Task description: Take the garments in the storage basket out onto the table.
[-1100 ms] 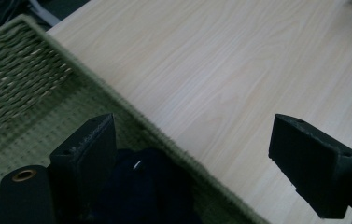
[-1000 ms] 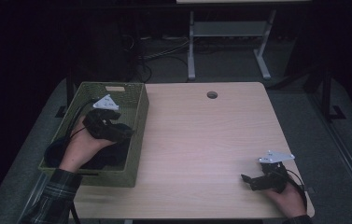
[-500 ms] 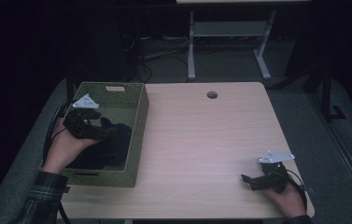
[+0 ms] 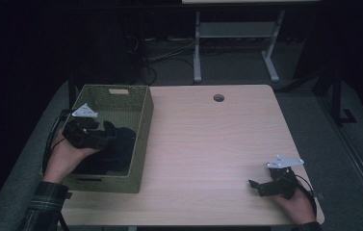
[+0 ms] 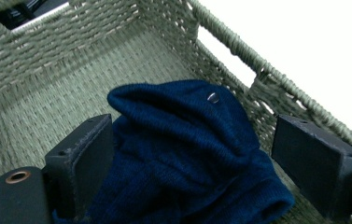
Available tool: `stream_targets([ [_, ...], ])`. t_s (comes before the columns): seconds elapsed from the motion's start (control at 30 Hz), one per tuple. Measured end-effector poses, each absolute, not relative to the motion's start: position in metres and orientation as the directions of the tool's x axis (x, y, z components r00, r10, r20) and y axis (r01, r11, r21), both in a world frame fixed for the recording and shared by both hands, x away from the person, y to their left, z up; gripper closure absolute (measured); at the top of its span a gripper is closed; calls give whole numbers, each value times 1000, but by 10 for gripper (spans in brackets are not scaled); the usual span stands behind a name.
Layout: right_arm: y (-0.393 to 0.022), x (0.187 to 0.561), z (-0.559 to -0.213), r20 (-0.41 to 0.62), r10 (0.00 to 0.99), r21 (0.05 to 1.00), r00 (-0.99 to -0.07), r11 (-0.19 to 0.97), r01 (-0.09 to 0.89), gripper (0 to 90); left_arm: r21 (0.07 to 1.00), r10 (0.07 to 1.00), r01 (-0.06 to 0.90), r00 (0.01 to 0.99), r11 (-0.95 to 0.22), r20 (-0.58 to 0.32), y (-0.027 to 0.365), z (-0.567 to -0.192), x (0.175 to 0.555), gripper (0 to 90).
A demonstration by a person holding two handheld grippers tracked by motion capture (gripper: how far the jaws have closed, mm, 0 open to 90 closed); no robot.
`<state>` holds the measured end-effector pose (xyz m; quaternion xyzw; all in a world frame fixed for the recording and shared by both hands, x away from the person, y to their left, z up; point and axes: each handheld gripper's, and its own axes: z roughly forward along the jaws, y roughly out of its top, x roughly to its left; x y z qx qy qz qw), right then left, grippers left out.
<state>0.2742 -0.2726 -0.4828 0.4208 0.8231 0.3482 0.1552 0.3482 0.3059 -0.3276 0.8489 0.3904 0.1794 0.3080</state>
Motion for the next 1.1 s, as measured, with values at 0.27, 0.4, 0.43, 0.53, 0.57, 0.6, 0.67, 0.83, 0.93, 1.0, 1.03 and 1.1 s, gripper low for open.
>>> stream_targets([
  [0.27, -273, 274, -483, 36, 801, 704, -597, 404, 585, 24, 627, 772, 574, 632, -527, 70, 306, -343, 350, 128],
  [0.4, -273, 274, -483, 35, 802, 703, -596, 404, 585, 24, 596, 770, 588, 633, -546, 81, 306, -352, 354, 128],
  [0.43, -273, 274, -483, 36, 802, 703, -596, 404, 585, 24, 589, 771, 592, 632, -549, 83, 306, -353, 355, 128],
  [0.53, -273, 274, -483, 35, 802, 704, -596, 404, 585, 24, 572, 772, 602, 629, -557, 91, 306, -359, 358, 128],
  [0.57, -273, 274, -483, 35, 802, 704, -597, 404, 585, 24, 564, 773, 607, 627, -559, 92, 306, -360, 359, 128],
  [0.6, -273, 274, -483, 35, 802, 704, -596, 404, 585, 24, 558, 774, 611, 626, -562, 94, 306, -362, 359, 129],
  [0.67, -273, 274, -483, 36, 802, 704, -596, 403, 585, 24, 553, 774, 614, 626, -564, 95, 306, -364, 360, 132],
  [0.83, -273, 274, -483, 36, 802, 704, -596, 404, 585, 24, 523, 769, 627, 632, -578, 94, 306, -369, 364, 150],
  [0.93, -273, 274, -483, 35, 802, 704, -596, 404, 585, 24, 517, 765, 629, 639, -580, 81, 305, -370, 365, 205],
  [1.0, -273, 274, -483, 36, 802, 704, -596, 403, 585, 24, 509, 762, 634, 644, -581, 69, 305, -371, 366, 224],
  [1.03, -273, 274, -483, 36, 802, 704, -596, 404, 585, 24, 497, 758, 641, 650, -585, 53, 305, -373, 367, 262],
  [1.1, -273, 274, -483, 36, 802, 703, -596, 403, 585, 24, 493, 756, 642, 653, -587, 49, 305, -373, 367, 323],
])
